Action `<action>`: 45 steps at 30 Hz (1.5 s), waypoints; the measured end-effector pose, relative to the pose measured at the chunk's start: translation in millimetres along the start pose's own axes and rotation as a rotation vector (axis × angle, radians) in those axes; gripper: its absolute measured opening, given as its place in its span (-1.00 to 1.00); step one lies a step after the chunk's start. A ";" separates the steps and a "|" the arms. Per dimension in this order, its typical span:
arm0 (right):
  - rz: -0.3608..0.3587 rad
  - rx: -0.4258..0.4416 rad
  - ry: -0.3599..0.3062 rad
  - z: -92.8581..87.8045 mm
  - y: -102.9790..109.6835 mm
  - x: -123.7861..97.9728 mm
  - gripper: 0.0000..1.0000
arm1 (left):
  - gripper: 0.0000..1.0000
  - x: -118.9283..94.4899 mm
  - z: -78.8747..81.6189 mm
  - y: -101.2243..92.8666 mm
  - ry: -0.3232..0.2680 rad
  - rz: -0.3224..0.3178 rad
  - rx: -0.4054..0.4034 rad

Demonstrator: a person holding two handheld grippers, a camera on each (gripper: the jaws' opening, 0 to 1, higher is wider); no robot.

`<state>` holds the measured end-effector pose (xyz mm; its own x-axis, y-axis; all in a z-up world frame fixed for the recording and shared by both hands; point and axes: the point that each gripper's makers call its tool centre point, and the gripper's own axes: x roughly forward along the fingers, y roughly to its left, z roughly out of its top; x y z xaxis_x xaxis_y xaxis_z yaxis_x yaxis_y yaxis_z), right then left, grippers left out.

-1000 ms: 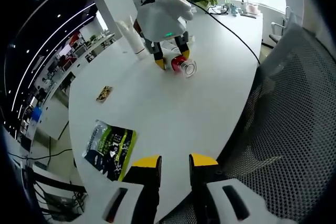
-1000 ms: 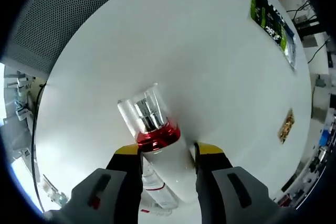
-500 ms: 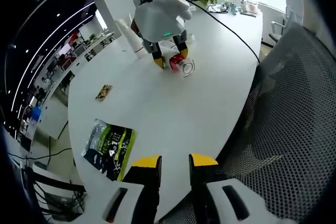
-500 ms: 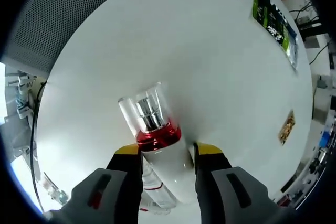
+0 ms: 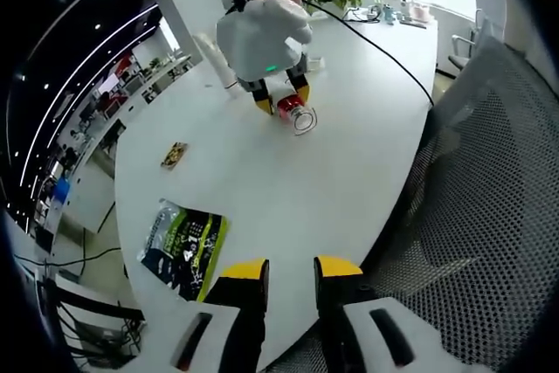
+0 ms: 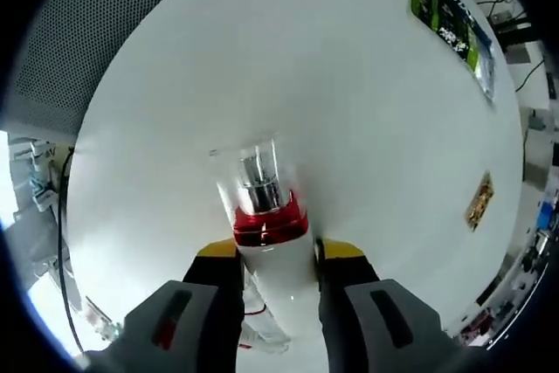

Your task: Arrange the skincare products in the storage area until every visible bottle or jar stands upright without overlapping.

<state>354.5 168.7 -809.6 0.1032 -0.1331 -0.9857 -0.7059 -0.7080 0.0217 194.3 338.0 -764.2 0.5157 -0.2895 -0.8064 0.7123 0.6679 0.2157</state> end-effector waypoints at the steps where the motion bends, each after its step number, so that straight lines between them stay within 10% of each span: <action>1: 0.001 0.023 -0.014 1.1 -1.3 -0.6 -0.44 | -0.57 0.1 0.2 0.3 -0.001 0.001 0.000; 13: 0.037 0.275 -0.146 14.5 -13.1 -10.4 -0.49 | -0.57 -1.6 0.6 2.3 -0.004 0.008 -0.011; 45: -0.226 0.790 -0.627 48.8 -76.0 -99.8 -0.50 | -0.57 -2.1 1.2 1.9 -0.008 0.007 -0.007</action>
<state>363.6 269.7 -721.0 0.0667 0.4918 -0.8682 -0.9976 0.0156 -0.0678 195.1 339.0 -761.5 0.5242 -0.2903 -0.8006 0.7052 0.6749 0.2170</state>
